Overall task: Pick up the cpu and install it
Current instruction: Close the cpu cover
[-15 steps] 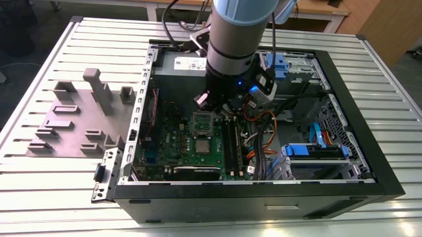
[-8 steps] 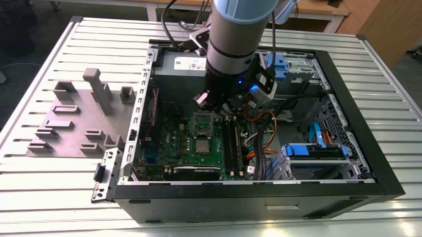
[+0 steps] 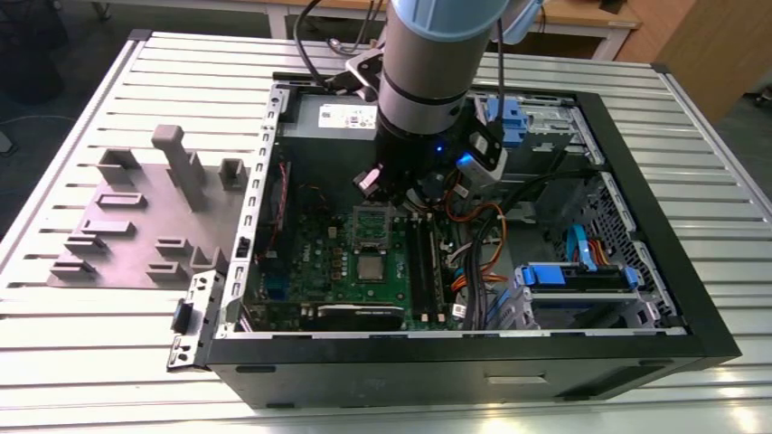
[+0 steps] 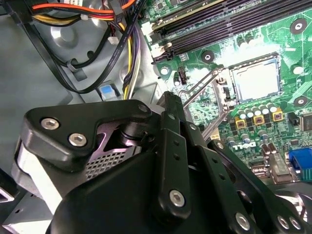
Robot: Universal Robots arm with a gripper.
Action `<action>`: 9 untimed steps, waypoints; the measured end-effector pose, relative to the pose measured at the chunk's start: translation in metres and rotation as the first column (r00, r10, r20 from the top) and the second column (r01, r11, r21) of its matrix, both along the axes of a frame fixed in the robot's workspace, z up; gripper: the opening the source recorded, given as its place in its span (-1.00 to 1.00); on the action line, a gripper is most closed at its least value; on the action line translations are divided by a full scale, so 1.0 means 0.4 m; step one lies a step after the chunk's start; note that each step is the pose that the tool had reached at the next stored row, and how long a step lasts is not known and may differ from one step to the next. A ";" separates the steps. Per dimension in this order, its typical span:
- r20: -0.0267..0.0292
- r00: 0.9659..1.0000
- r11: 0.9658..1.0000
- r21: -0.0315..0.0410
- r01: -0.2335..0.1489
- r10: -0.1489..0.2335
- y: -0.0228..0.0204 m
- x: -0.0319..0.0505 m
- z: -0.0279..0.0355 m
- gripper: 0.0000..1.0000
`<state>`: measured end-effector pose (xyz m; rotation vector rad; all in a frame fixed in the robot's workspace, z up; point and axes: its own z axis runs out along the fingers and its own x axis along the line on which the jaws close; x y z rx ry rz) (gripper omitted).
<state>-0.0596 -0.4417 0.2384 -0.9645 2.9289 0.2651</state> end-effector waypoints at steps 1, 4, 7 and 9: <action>0.000 1.000 1.000 0.000 -0.001 0.001 0.000 0.000 0.000 -0.79; 0.000 1.000 1.000 0.000 -0.003 0.003 -0.001 0.000 0.000 -0.79; 0.000 1.000 1.000 0.000 -0.005 0.005 -0.001 0.000 0.001 -0.79; 0.000 1.000 1.000 0.000 -0.007 0.007 -0.002 0.000 0.003 -0.79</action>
